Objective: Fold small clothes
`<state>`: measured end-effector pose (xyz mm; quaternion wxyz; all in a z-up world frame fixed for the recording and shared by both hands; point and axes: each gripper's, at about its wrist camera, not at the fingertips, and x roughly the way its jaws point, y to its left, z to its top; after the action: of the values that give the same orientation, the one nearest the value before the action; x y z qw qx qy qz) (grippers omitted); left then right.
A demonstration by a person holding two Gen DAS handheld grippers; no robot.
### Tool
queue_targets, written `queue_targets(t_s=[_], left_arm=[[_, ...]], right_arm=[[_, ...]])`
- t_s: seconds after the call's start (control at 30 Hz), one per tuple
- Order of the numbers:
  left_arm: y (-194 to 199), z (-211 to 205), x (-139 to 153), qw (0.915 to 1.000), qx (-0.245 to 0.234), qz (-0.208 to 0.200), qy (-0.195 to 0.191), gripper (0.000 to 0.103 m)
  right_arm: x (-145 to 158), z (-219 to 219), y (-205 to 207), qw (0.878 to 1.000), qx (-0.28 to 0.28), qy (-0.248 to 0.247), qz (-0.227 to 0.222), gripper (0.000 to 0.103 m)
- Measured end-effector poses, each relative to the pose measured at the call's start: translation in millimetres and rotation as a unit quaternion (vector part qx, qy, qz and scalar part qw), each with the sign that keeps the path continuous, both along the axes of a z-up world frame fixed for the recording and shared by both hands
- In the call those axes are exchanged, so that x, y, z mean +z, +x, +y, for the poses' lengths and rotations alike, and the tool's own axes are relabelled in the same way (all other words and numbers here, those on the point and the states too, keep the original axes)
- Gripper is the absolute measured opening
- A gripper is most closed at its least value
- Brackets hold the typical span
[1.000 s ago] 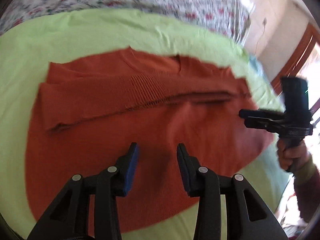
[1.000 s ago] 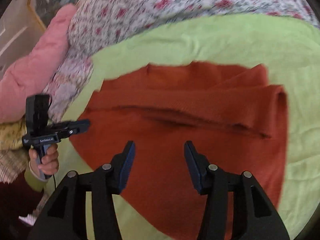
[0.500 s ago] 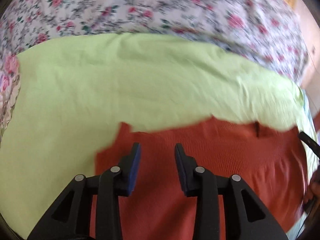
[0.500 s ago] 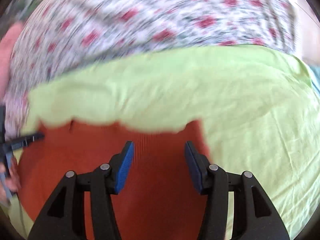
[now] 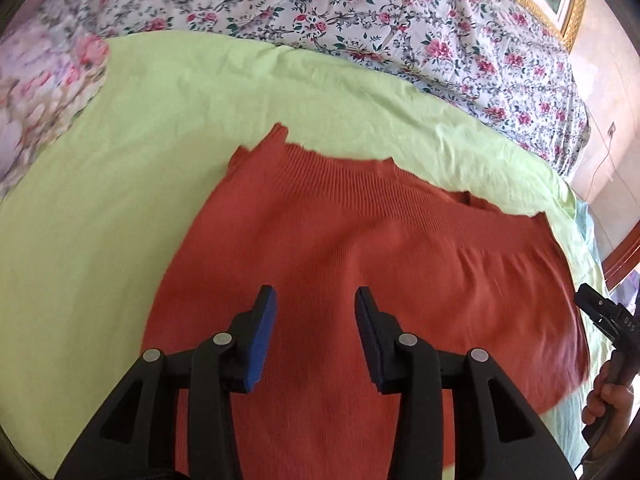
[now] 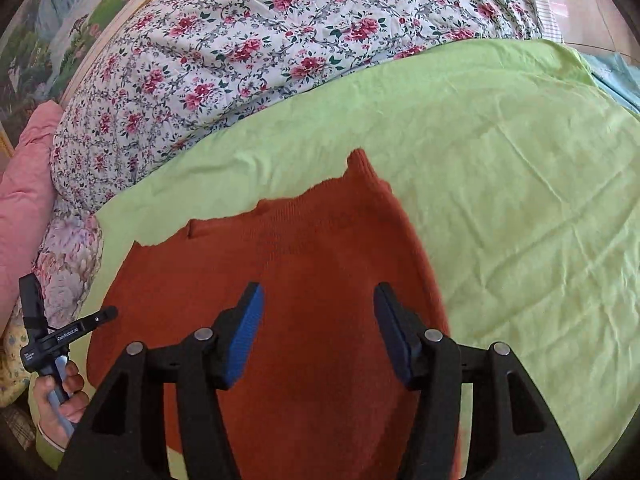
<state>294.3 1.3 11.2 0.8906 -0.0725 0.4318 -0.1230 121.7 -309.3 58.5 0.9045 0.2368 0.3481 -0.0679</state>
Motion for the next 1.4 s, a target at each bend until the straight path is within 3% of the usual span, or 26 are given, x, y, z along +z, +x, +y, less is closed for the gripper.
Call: queue_targets(t_s=[0.3,0.4,0.73,0.9,1.1,1.4], left_arm=[[-93,26,2,0.9997,0.010,0.003,-0.024,0.045],[-118,33,0,0.9994,0.015,0.005,-0.030,0.050],[-154,50,-15,0.9978,0.038,0.026,-0.048,0.050],[-160,55,-20,0.9968,0.040,0.036,-0.059,0.057],[-154,65,-27,0.9918,0.054,0.056,-0.102,0.059],[-117,80,-40,0.9760,0.104,0.068,-0.179,0.059]], right_arm=[[-9,37,-57,1.000,0.004,0.008,0.009,0.062],[-12,41,-76,1.000,-0.002,0.021,0.012,0.063],[-11,59,-120,0.999,-0.017,0.041,-0.001,0.065],[-8,70,-129,0.999,-0.010,0.041,-0.003,0.067],[-7,80,-133,0.999,0.003,0.045,-0.007,0.069],[-15,87,-123,0.998,0.018,0.054,0.004,0.070]])
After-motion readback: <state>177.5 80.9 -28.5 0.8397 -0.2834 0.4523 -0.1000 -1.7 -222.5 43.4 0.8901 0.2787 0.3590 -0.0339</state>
